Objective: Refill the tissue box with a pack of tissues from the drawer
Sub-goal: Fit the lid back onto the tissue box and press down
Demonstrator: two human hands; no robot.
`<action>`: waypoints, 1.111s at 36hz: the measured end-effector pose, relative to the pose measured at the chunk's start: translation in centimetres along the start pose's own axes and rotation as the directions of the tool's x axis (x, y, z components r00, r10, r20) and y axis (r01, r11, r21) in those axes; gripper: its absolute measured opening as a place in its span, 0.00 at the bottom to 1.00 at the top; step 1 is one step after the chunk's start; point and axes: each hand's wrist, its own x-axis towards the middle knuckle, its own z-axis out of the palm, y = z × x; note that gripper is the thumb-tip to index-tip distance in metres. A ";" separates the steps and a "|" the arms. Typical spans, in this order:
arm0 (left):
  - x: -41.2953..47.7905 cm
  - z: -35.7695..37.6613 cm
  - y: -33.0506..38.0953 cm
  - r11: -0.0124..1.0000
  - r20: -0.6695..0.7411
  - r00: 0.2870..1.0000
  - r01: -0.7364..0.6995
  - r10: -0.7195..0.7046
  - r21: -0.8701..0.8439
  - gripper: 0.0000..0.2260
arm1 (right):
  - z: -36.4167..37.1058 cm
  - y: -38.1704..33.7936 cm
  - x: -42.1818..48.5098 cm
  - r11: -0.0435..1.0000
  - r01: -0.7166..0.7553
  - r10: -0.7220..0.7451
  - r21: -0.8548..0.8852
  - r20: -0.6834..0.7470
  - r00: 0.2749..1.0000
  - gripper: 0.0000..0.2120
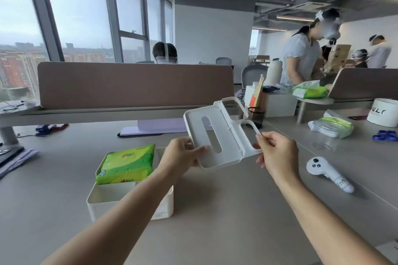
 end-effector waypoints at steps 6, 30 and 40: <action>0.9 -5.1 0.9 0.999 -0.075 0.997 -0.001 -0.002 -0.048 0.07 | 3.4 -1.2 0.2 0.995 0.059 -0.066 0.084 0.091 0.994 0.05; 0.5 -21.5 2.3 0.966 -0.133 0.989 -0.101 0.070 -0.240 0.27 | 13.6 -10.1 1.5 0.929 -0.092 -0.173 0.358 0.641 0.747 0.08; -1.1 -22.6 0.1 0.966 0.075 0.997 0.031 -0.012 -0.256 0.69 | 16.2 -8.5 -0.9 0.962 0.051 -0.220 0.269 0.649 0.728 0.08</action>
